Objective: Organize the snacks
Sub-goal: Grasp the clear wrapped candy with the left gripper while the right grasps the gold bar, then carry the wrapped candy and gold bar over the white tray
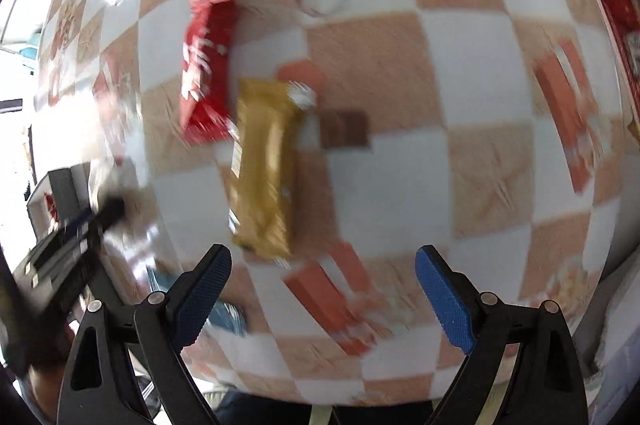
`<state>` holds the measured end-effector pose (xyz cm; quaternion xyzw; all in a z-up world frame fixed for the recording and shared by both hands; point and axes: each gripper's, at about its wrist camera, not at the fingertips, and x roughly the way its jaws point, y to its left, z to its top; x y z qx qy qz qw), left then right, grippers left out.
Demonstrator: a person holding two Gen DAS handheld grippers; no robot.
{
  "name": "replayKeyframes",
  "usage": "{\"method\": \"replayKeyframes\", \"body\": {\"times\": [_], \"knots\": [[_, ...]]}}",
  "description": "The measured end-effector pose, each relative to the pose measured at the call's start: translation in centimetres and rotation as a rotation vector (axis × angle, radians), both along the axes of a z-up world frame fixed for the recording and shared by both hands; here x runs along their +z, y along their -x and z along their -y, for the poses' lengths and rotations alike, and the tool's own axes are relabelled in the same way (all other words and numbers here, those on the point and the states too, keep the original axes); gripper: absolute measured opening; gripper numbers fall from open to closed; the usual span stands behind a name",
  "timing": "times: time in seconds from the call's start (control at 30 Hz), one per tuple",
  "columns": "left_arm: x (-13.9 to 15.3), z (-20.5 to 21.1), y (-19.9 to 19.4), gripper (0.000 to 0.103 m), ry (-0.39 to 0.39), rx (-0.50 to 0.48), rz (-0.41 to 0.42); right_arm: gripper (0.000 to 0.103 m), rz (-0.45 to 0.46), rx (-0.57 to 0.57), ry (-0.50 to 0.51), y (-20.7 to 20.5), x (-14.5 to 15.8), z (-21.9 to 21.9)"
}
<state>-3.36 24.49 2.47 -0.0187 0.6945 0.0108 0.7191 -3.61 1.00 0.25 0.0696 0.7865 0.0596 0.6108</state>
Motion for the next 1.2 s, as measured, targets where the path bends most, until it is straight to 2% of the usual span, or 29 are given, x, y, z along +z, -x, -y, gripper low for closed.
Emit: {"method": "replayKeyframes", "body": {"times": [0.1,0.17,0.2,0.3,0.37,0.5,0.53,0.63,0.7,0.73,0.77,0.97,1.2], "knots": [[0.0,-0.1,-0.3,0.032,-0.011,-0.005,-0.002,0.094,0.016,0.009,0.047,-1.4,-0.6,-1.4],[0.0,0.2,-0.6,0.032,-0.017,-0.012,0.005,0.094,-0.012,0.020,0.080,-1.9,-1.5,-2.1],[0.0,0.4,-0.5,0.032,-0.015,-0.008,0.006,0.103,-0.028,0.025,0.089,-2.0,-1.9,-2.3],[0.2,1.1,-0.6,0.032,-0.012,-0.002,0.009,0.103,-0.031,0.045,0.121,-2.1,-2.3,-2.8],[0.0,1.2,1.2,0.032,-0.016,-0.002,0.016,0.103,-0.032,0.044,0.119,-2.2,-2.2,-2.7],[0.1,1.3,2.0,0.032,-0.014,-0.010,0.019,0.101,-0.013,0.057,0.120,-2.2,-1.8,-2.8],[0.0,1.1,2.0,0.032,-0.009,-0.012,0.016,0.099,0.001,0.074,0.122,-2.1,-1.5,-3.1],[0.0,0.6,2.1,0.031,0.025,-0.006,0.009,0.074,0.045,0.119,0.123,-1.1,-0.1,-4.6],[0.2,0.5,2.5,0.031,0.031,-0.007,0.011,0.041,0.067,0.139,0.120,-0.7,0.7,-5.3],[0.4,0.6,2.7,0.031,0.035,-0.008,0.014,0.031,0.073,0.145,0.116,-0.7,0.9,-5.6],[0.5,0.6,3.1,0.031,0.039,-0.008,0.016,0.029,0.072,0.146,0.105,-0.7,1.1,-5.6],[2.8,1.0,5.1,0.031,0.076,-0.011,0.056,0.029,0.070,0.105,-0.015,0.4,2.9,-4.0],[5.3,1.2,8.1,0.031,0.122,-0.025,0.072,0.029,0.051,0.036,-0.082,3.3,5.0,-1.7]]}}
